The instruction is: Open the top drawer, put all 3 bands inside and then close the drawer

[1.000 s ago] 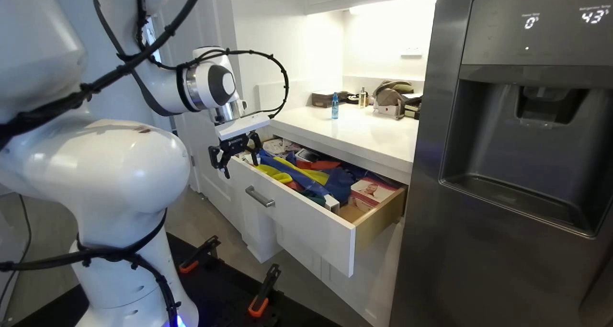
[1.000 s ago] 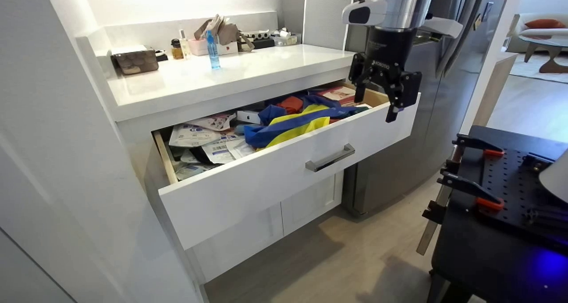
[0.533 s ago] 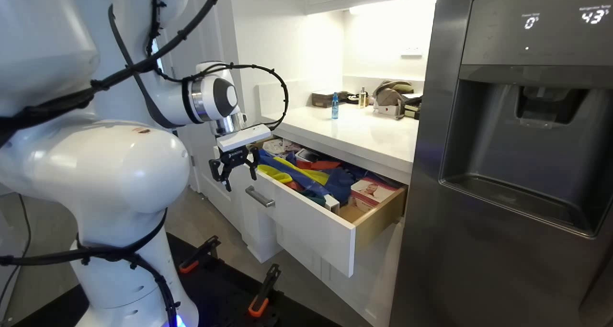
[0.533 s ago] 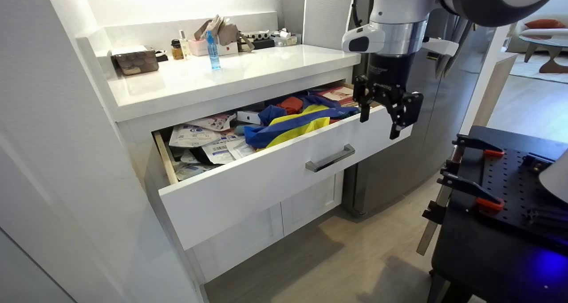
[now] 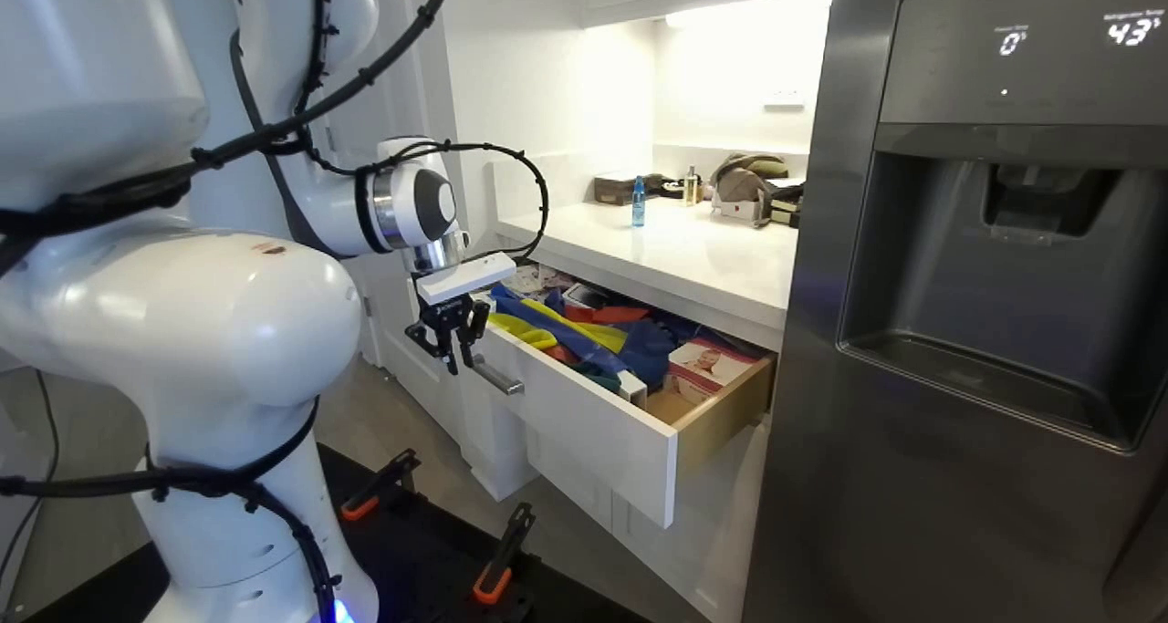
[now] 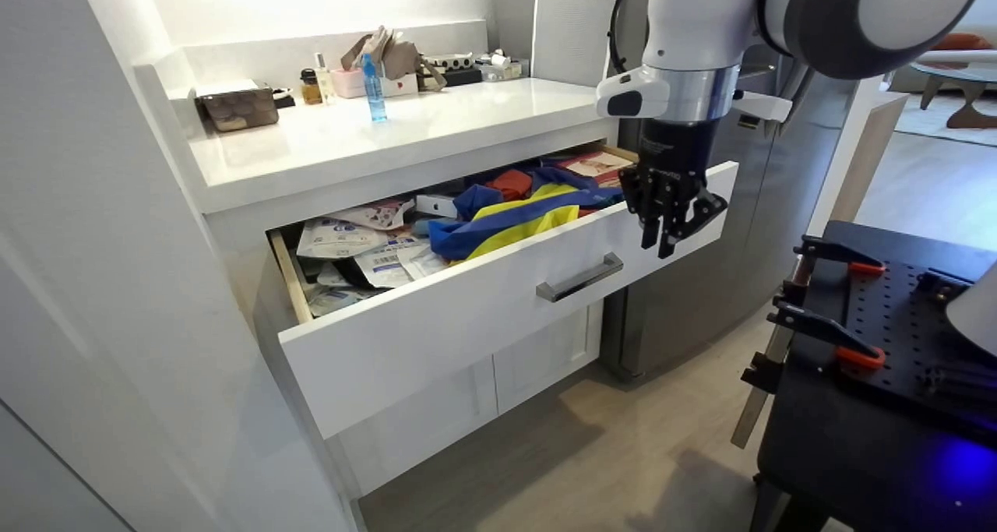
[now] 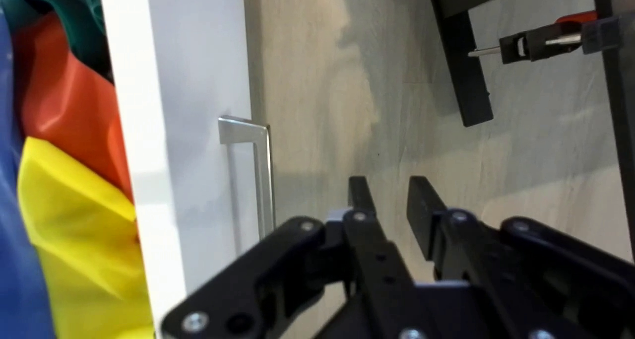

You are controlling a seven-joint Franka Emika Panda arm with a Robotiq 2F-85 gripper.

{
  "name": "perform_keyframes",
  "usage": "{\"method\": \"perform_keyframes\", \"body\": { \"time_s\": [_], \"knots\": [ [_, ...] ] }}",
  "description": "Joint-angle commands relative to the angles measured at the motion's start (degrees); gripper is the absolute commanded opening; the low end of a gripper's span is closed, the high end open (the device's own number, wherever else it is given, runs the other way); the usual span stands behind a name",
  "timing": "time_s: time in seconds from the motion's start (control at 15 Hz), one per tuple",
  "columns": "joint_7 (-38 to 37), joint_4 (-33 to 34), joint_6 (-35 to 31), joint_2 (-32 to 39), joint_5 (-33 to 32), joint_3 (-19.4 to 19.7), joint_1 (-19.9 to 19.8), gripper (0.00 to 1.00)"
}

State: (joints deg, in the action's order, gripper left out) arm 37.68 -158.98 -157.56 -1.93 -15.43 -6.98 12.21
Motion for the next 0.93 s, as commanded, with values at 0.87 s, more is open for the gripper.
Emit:
{"method": "perform_keyframes", "body": {
  "time_s": [0.87],
  "knots": [
    [-8.02, 14.21, -11.78, 15.73, -18.14, 6.76, -0.48, 0.0]
  ]
}}
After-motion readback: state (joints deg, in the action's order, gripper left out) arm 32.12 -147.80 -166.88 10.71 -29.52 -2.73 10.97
